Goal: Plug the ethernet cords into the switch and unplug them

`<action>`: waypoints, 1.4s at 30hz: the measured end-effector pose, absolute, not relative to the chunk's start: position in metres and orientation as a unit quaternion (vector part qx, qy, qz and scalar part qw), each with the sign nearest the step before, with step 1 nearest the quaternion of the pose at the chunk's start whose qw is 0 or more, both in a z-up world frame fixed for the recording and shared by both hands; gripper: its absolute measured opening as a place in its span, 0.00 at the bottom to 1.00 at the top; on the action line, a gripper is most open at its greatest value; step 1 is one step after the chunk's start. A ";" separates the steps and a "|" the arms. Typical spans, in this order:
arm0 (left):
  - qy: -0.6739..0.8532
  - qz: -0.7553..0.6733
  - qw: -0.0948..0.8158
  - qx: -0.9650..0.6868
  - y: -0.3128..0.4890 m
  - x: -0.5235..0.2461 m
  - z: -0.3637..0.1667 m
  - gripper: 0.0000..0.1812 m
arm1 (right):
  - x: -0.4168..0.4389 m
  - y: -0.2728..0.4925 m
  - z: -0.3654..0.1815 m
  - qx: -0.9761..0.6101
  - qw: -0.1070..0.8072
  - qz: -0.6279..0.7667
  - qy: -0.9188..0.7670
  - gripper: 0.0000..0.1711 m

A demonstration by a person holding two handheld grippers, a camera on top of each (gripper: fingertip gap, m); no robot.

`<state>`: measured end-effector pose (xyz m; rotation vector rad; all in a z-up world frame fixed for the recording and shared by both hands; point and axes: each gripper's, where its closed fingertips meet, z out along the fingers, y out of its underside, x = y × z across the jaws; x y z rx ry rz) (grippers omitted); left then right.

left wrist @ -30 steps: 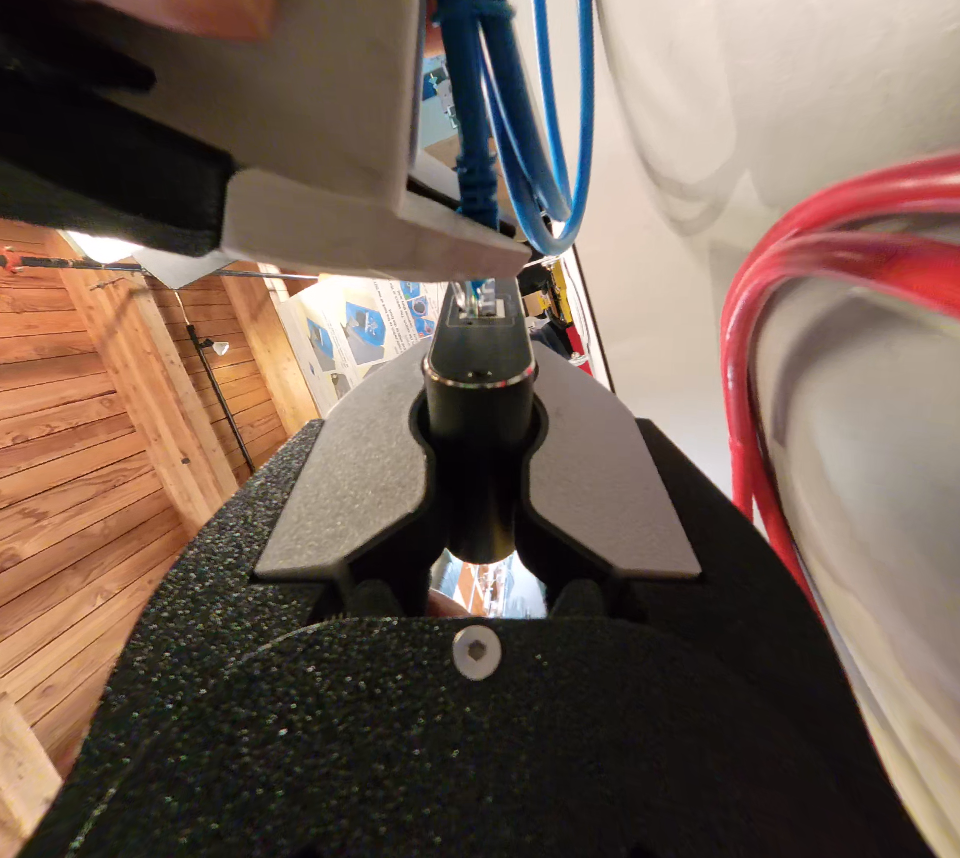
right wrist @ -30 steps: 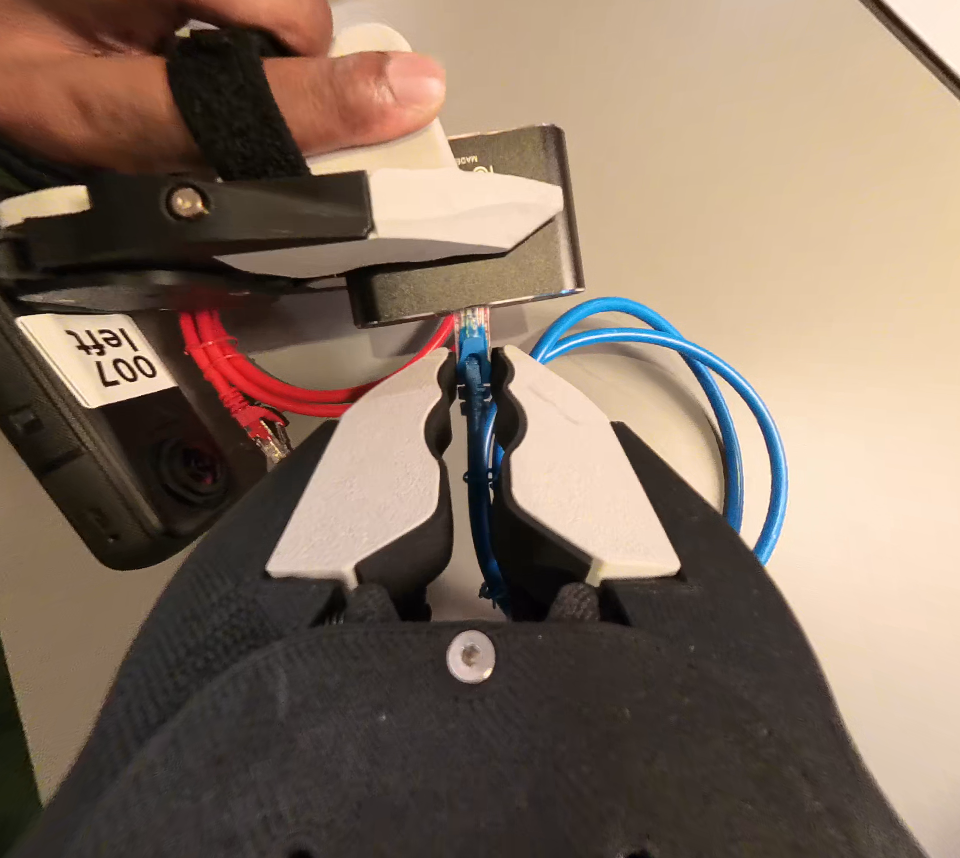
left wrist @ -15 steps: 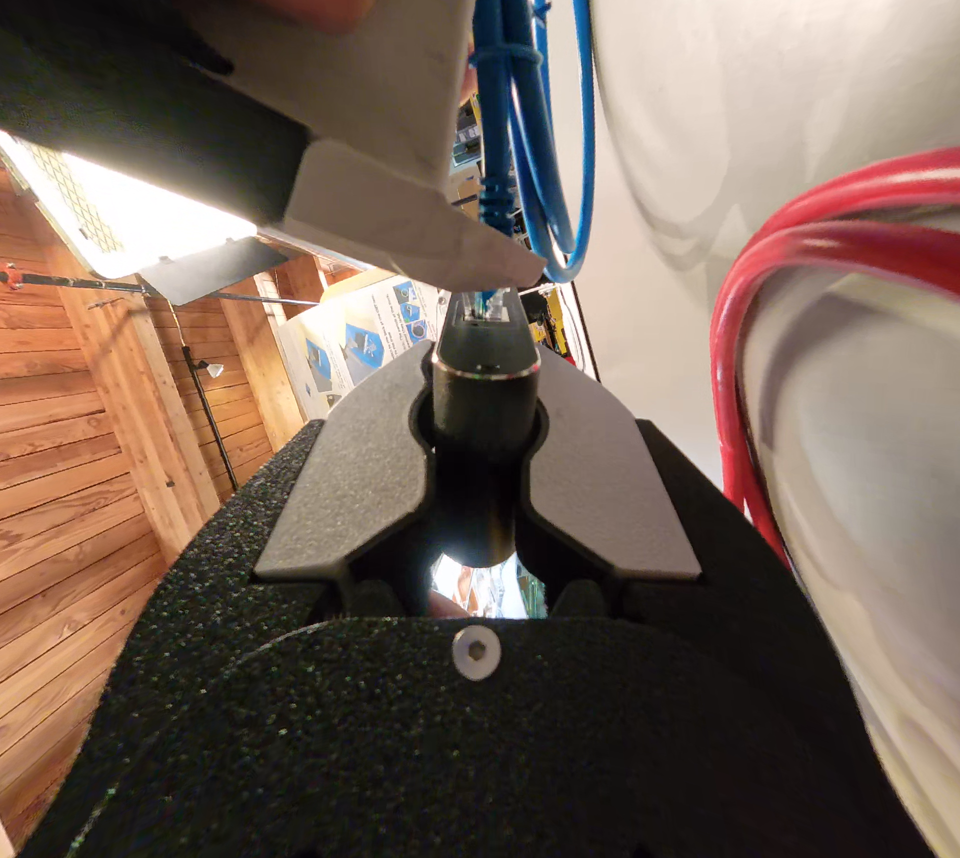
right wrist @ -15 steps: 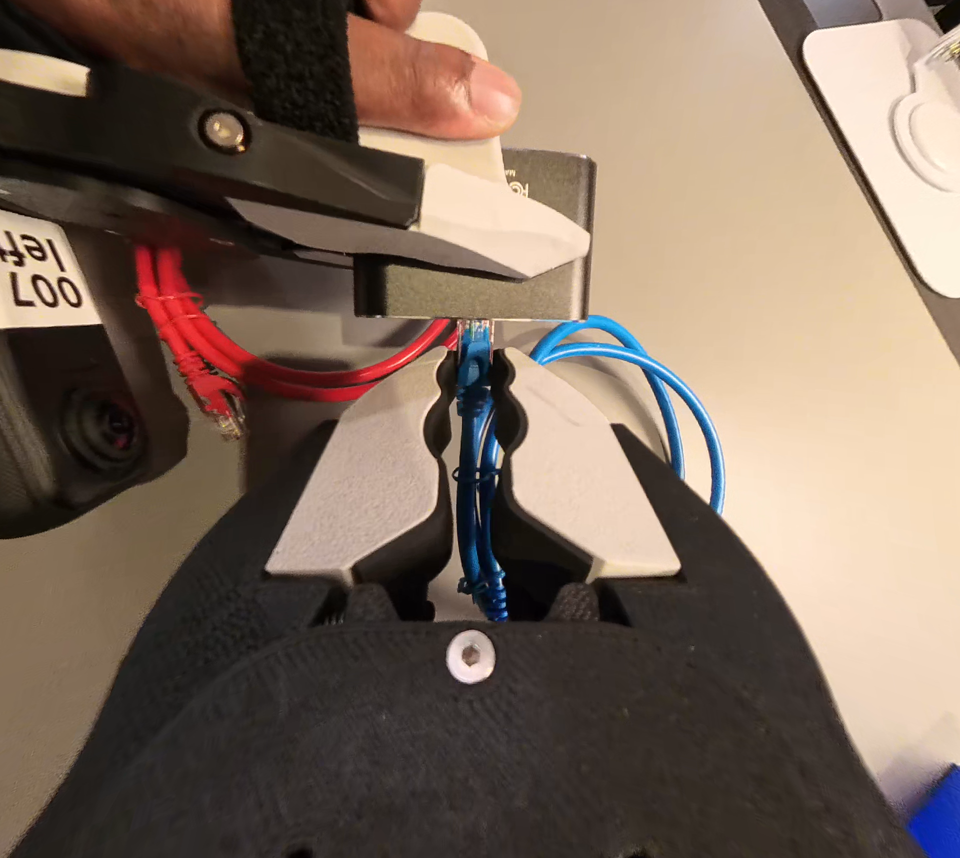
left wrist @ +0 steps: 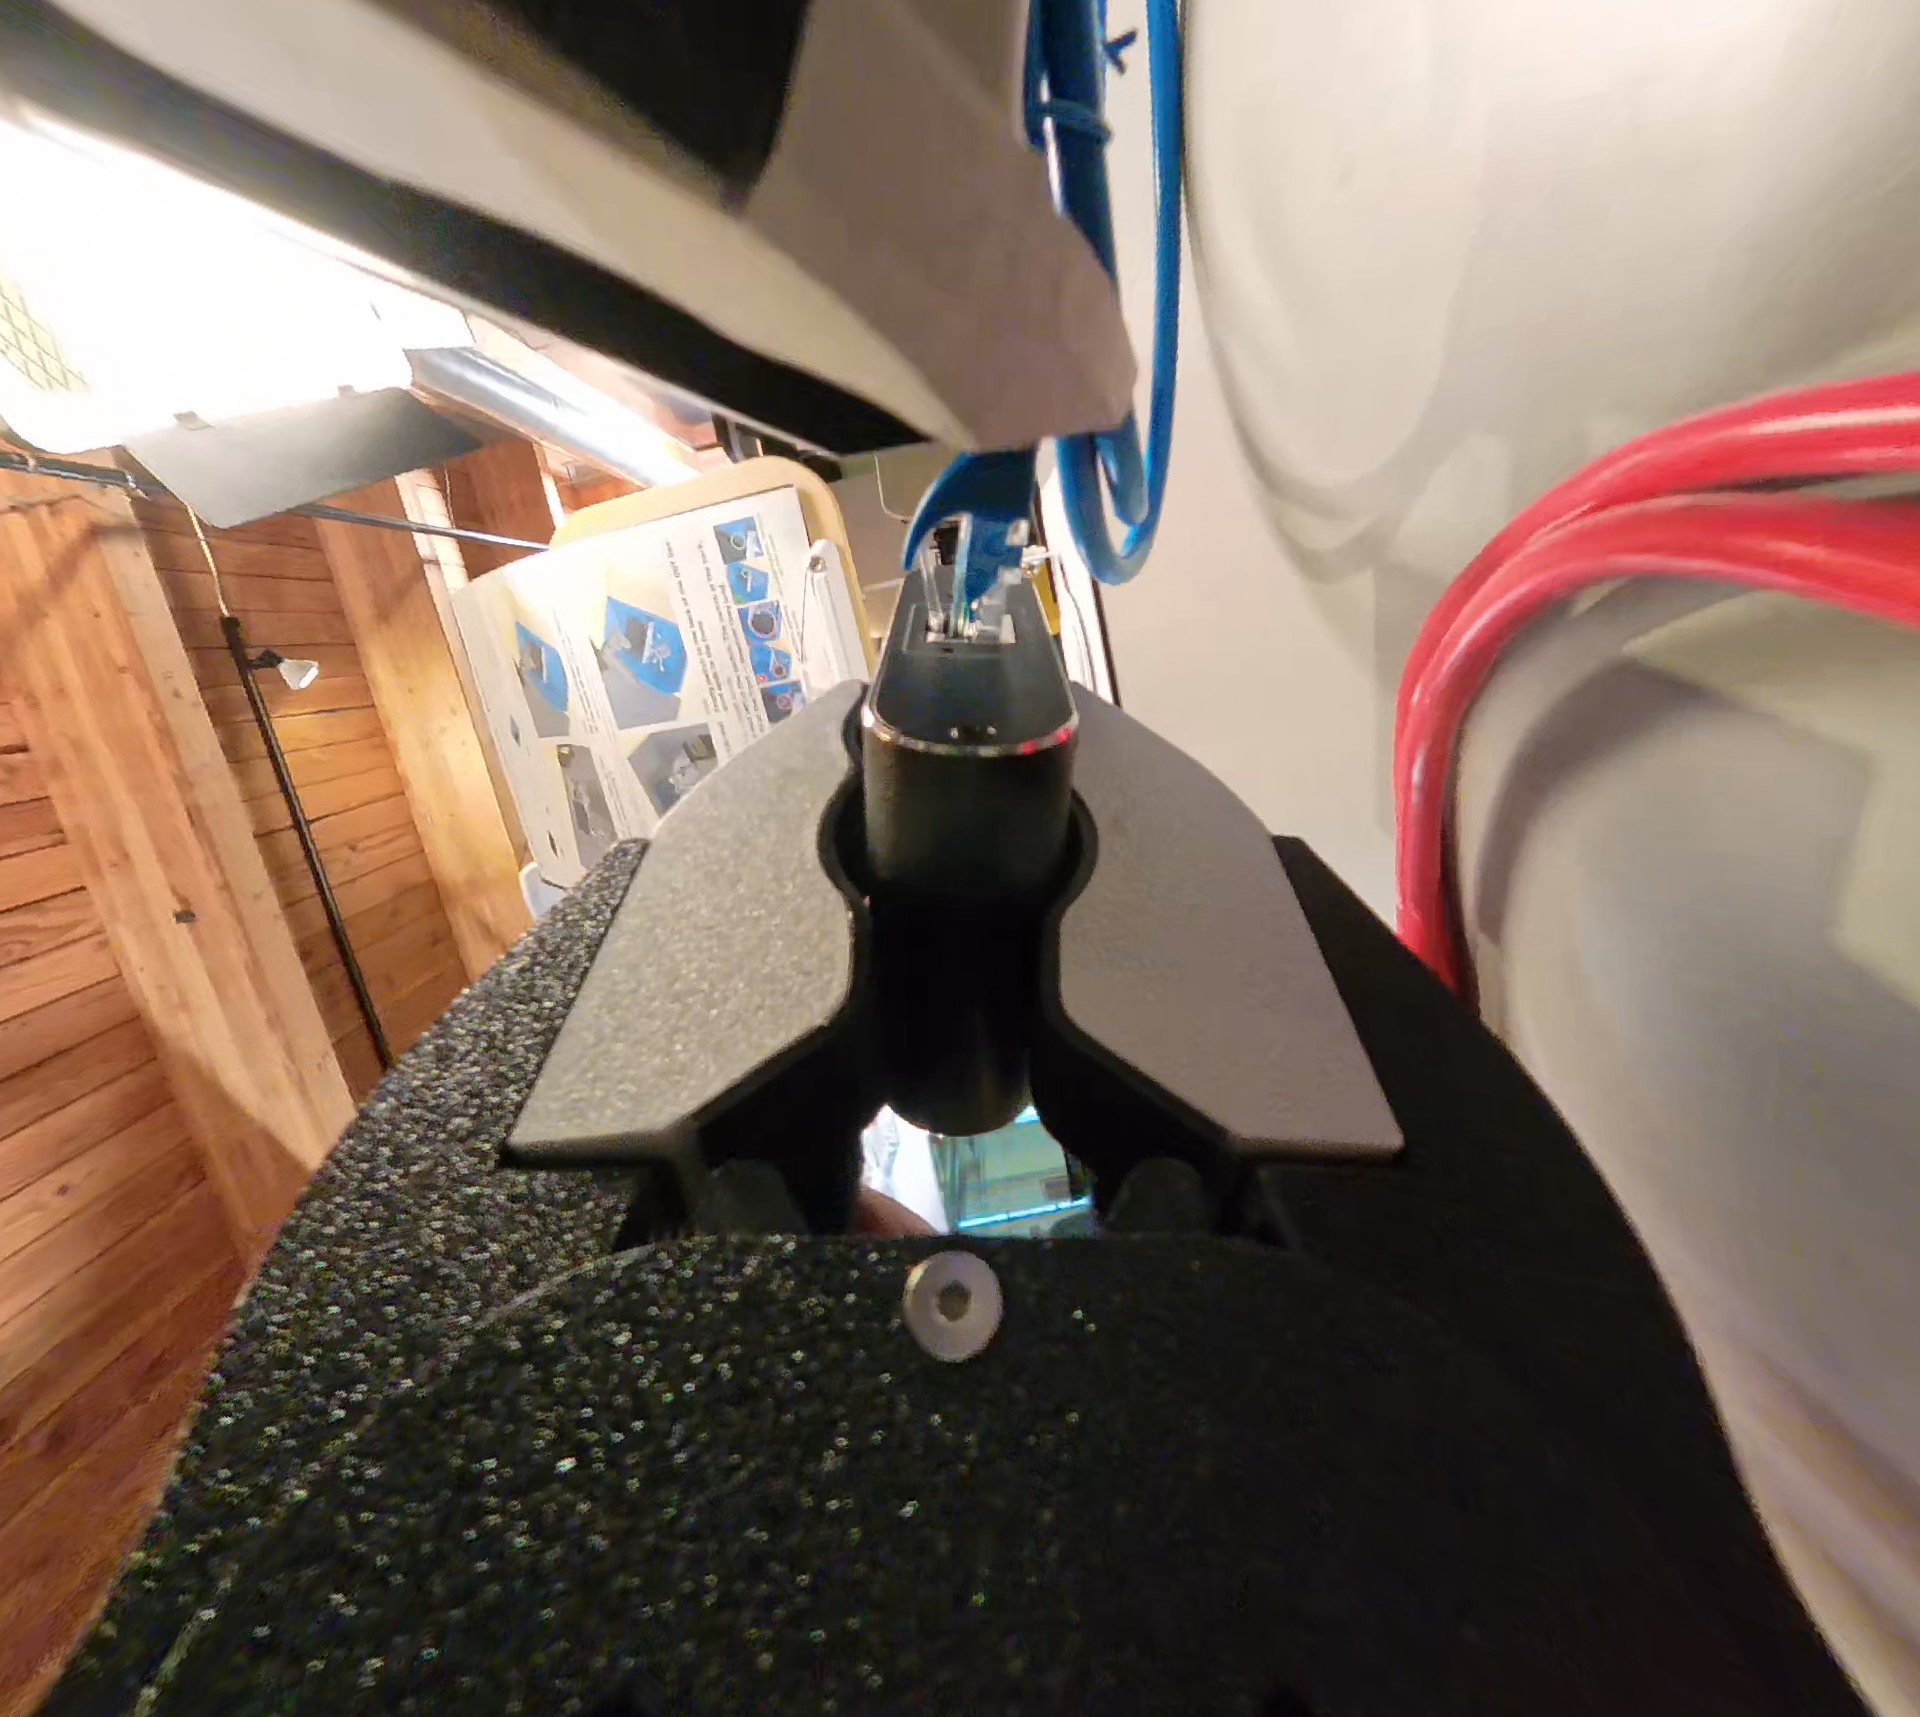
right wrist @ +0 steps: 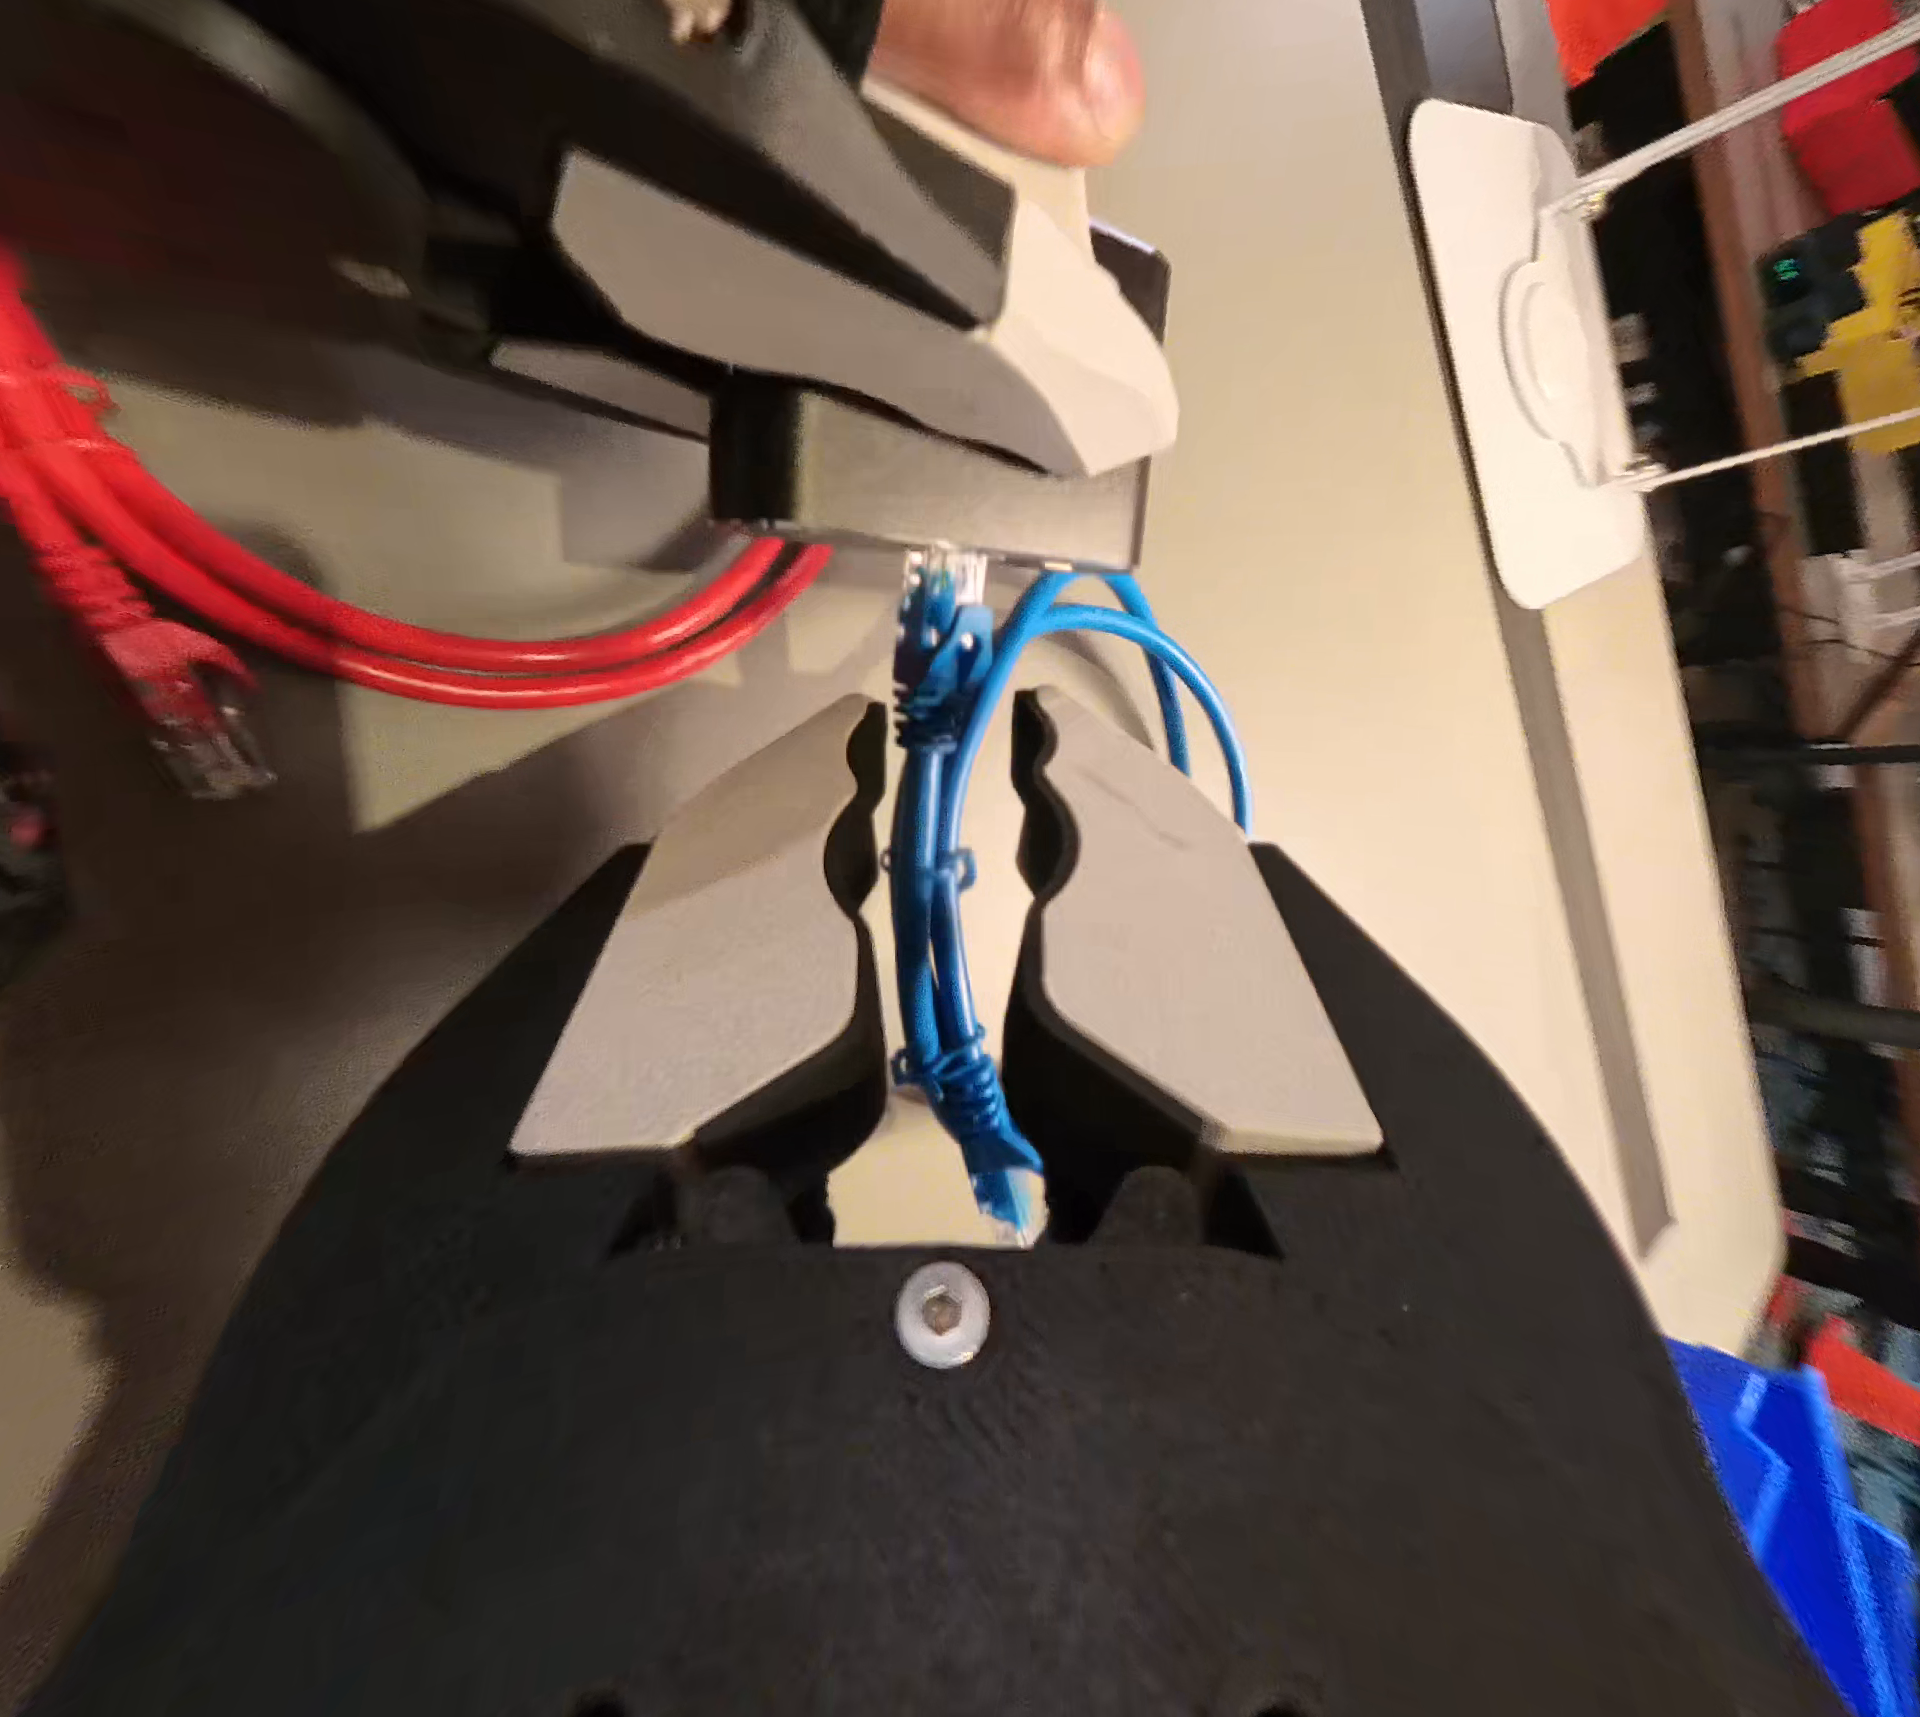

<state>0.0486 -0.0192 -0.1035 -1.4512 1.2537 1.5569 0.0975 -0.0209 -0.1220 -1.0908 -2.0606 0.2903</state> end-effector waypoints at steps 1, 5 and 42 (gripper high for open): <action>0.476 0.593 0.331 -0.559 -0.019 0.047 -0.103 0.16 | 0.097 -0.019 -0.122 -0.423 0.394 0.104 -0.810 0.14; 0.472 0.590 0.338 -0.561 -0.019 0.048 -0.101 0.16 | 0.095 -0.013 -0.126 -0.409 0.407 0.073 -0.813 0.13; 0.389 0.549 0.361 -0.646 -0.029 -0.009 -0.090 0.16 | 0.080 -0.018 -0.076 -0.380 0.529 0.098 -0.752 0.06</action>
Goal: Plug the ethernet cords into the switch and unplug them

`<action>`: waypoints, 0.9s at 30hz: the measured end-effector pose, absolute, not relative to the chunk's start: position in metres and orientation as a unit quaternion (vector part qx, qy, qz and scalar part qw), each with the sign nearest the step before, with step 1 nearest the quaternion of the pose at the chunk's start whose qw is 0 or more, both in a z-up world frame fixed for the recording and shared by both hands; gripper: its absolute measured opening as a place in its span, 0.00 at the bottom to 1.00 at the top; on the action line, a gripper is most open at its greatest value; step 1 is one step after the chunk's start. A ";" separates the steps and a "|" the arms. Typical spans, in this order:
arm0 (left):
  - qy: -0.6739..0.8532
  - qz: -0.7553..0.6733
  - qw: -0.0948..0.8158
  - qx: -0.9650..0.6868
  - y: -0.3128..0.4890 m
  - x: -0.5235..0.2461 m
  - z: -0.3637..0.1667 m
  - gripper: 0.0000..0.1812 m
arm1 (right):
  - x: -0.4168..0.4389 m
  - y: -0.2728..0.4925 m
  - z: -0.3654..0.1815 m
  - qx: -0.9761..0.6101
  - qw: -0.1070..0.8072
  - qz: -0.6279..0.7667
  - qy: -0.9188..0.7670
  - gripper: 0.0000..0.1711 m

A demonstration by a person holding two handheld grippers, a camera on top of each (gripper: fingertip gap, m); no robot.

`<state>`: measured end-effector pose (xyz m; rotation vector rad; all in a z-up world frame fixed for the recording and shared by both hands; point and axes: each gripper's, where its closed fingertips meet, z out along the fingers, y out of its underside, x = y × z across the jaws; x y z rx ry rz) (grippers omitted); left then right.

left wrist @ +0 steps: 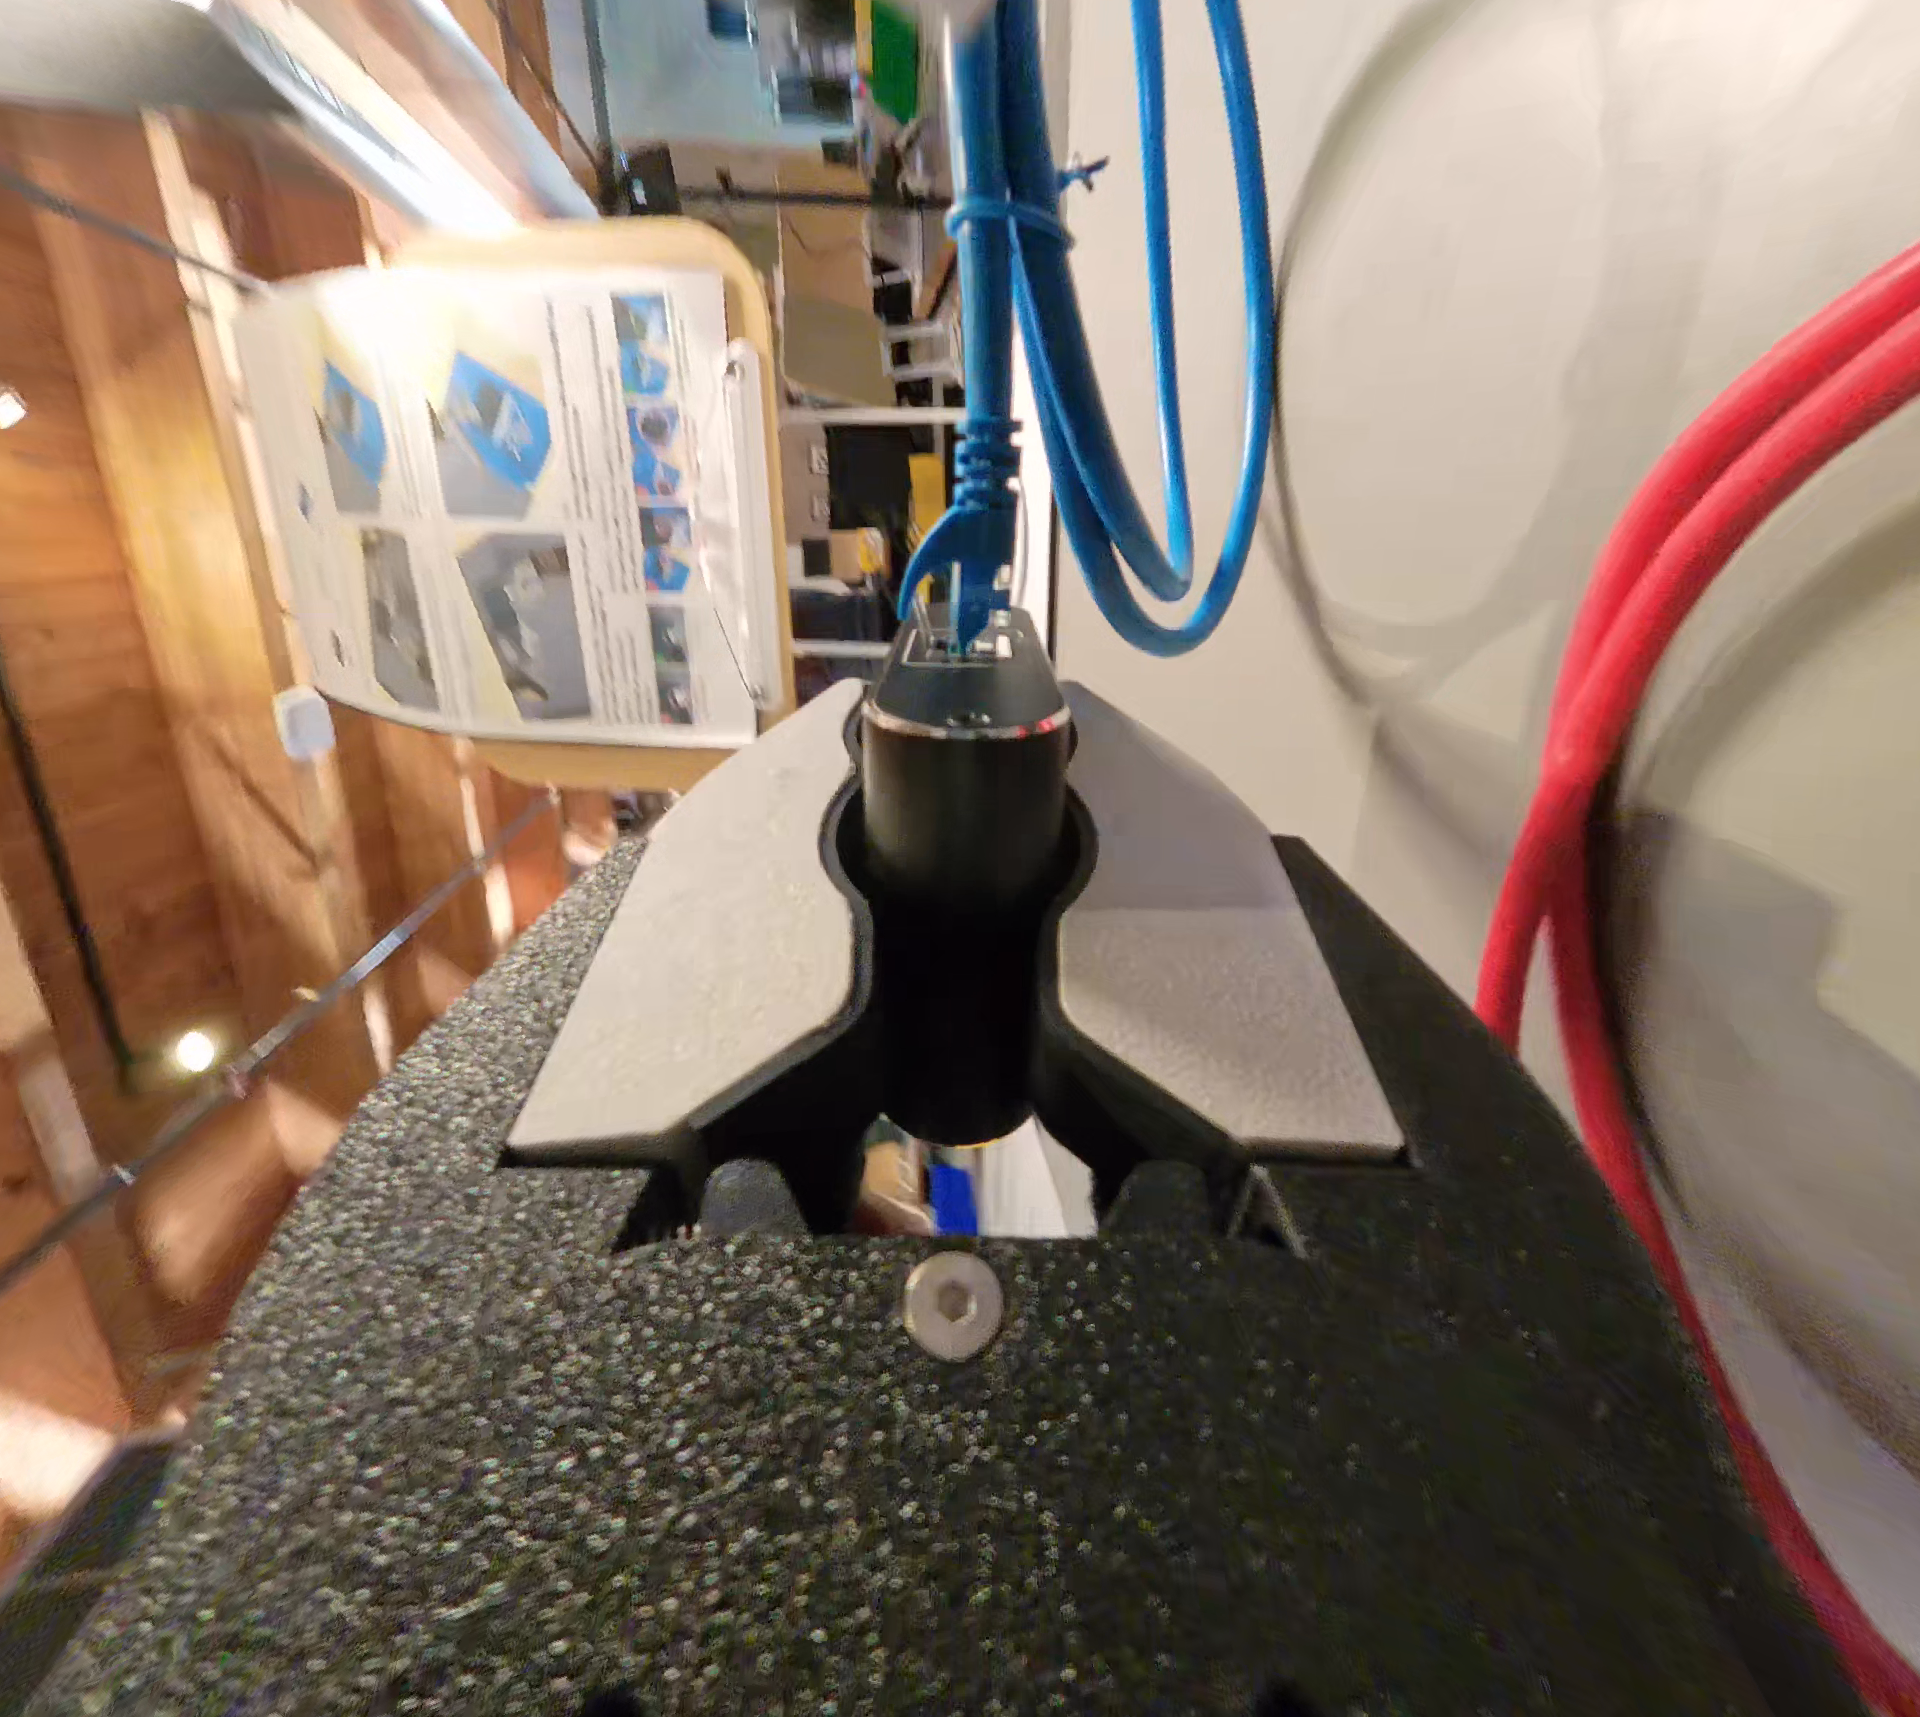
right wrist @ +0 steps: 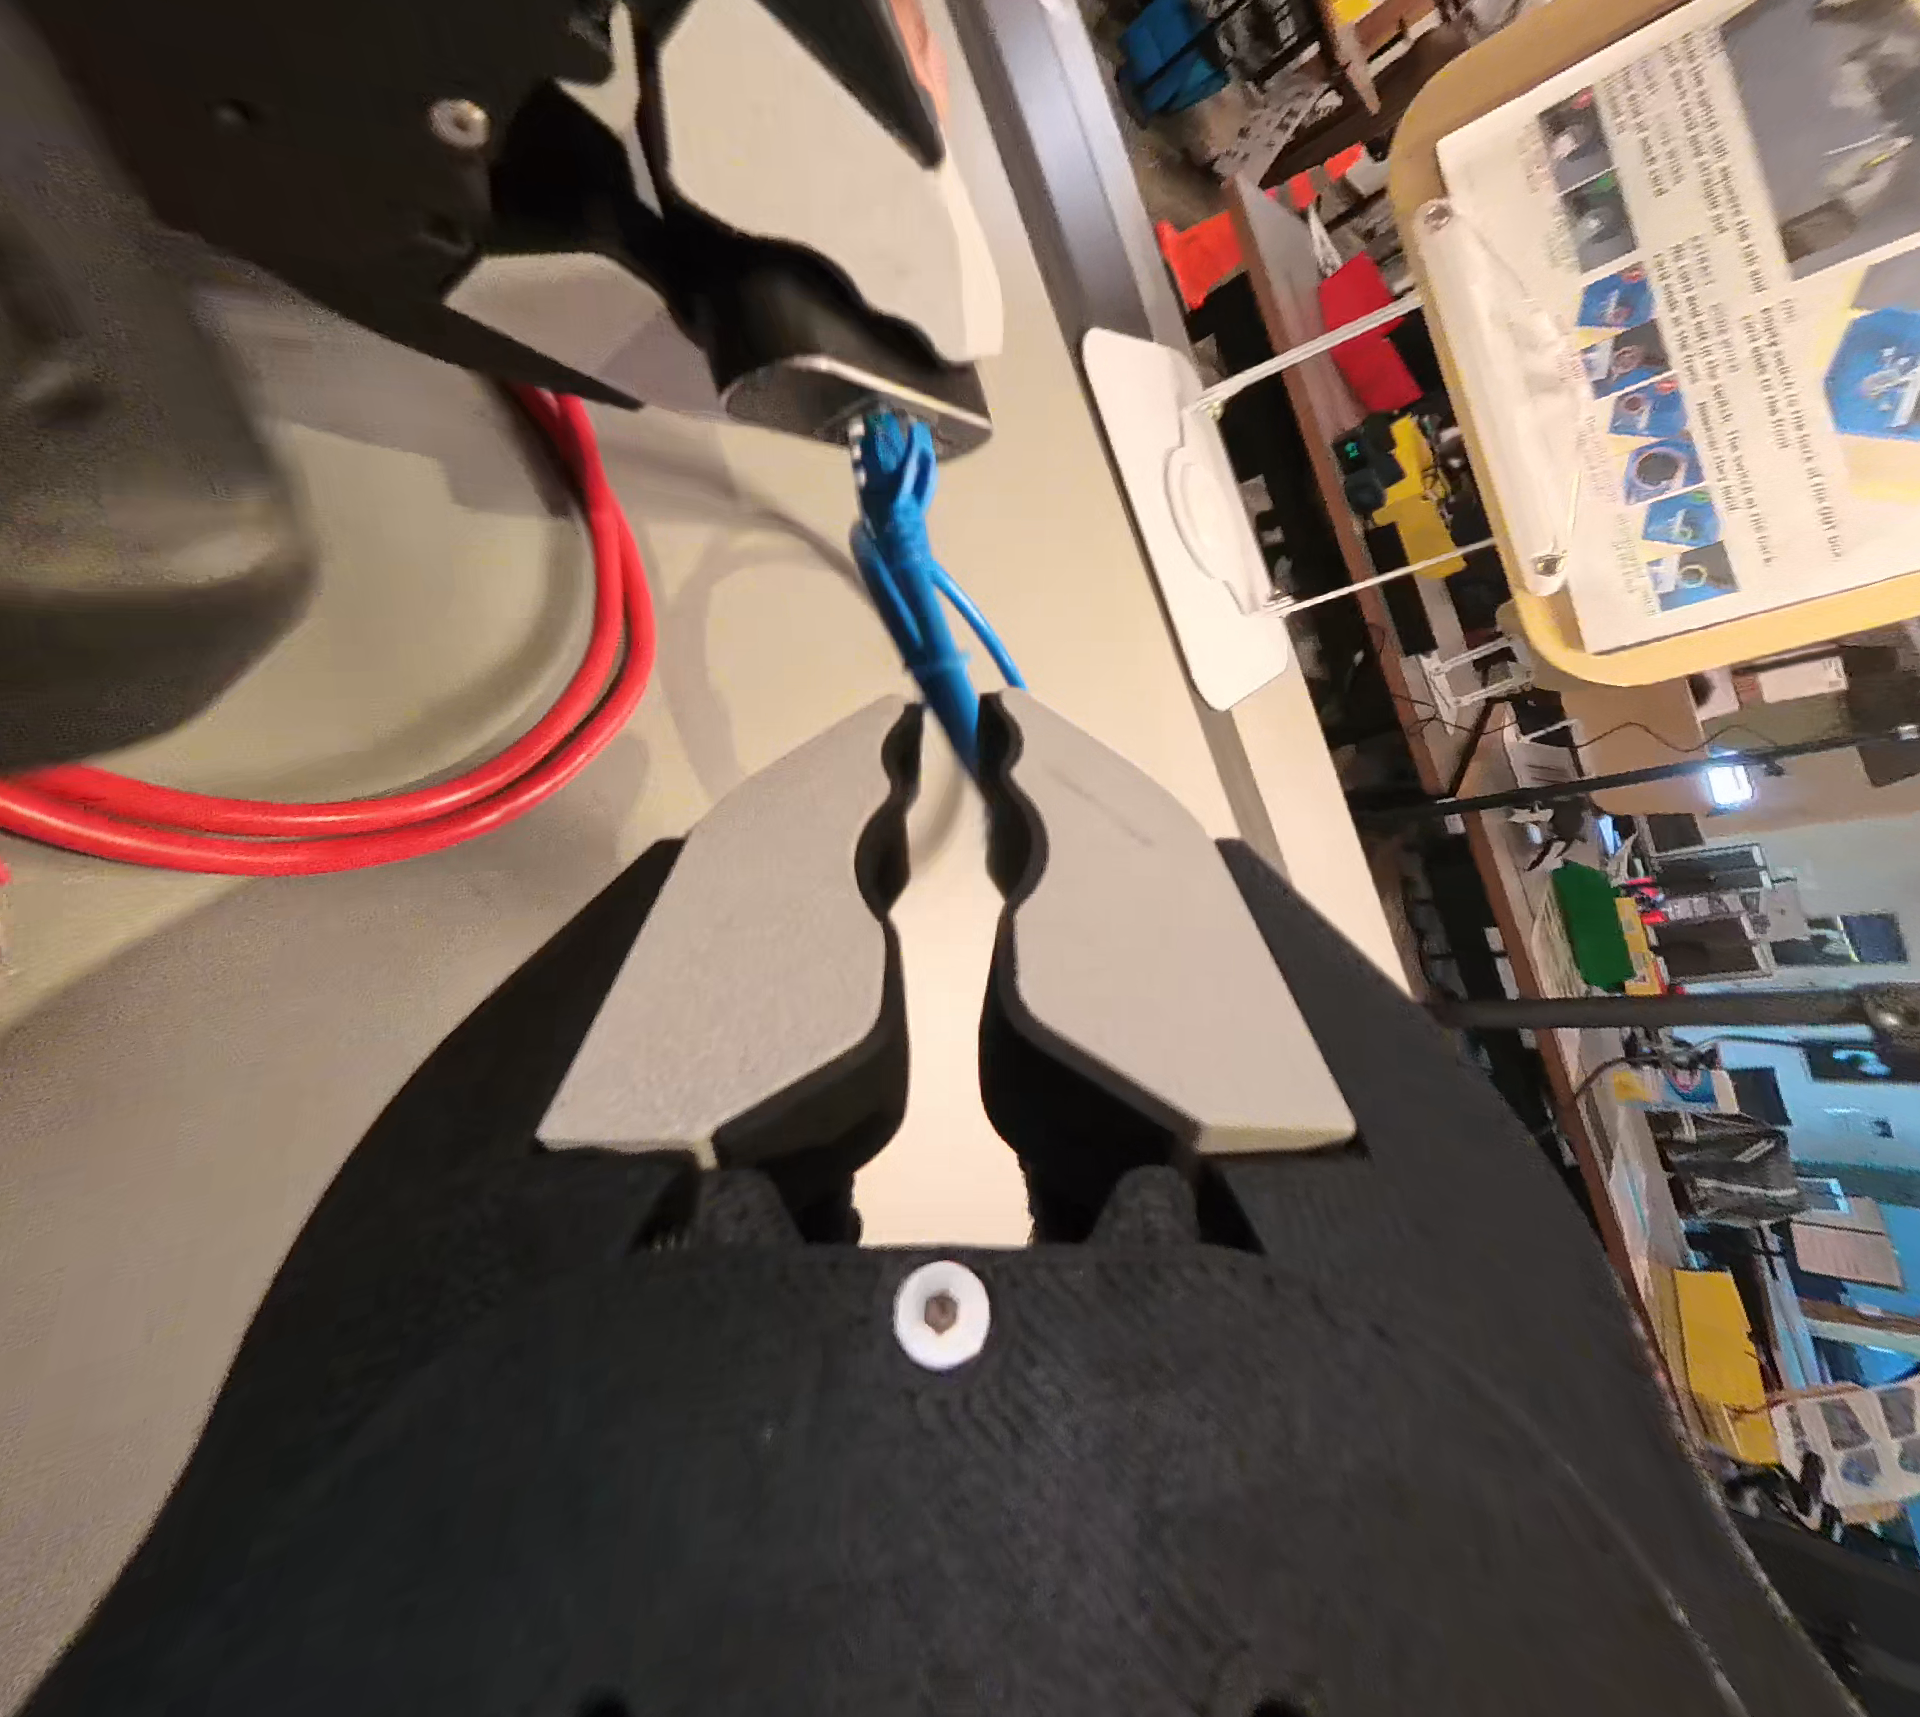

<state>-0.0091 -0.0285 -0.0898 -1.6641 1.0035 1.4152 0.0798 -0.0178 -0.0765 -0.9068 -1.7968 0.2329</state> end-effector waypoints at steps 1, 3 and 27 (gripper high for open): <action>0.369 0.541 0.364 -0.662 -0.031 -0.019 -0.089 0.16 | 0.080 -0.019 -0.074 -0.380 0.532 0.105 -0.750 0.06; 0.318 0.499 0.391 -0.705 -0.035 -0.034 -0.089 0.16 | 0.081 -0.019 -0.072 -0.382 0.531 0.113 -0.748 0.06; -0.035 -0.193 0.690 -0.697 -0.054 -0.028 -0.033 0.15 | 0.110 -0.169 -0.127 -0.190 0.284 0.349 -0.873 0.19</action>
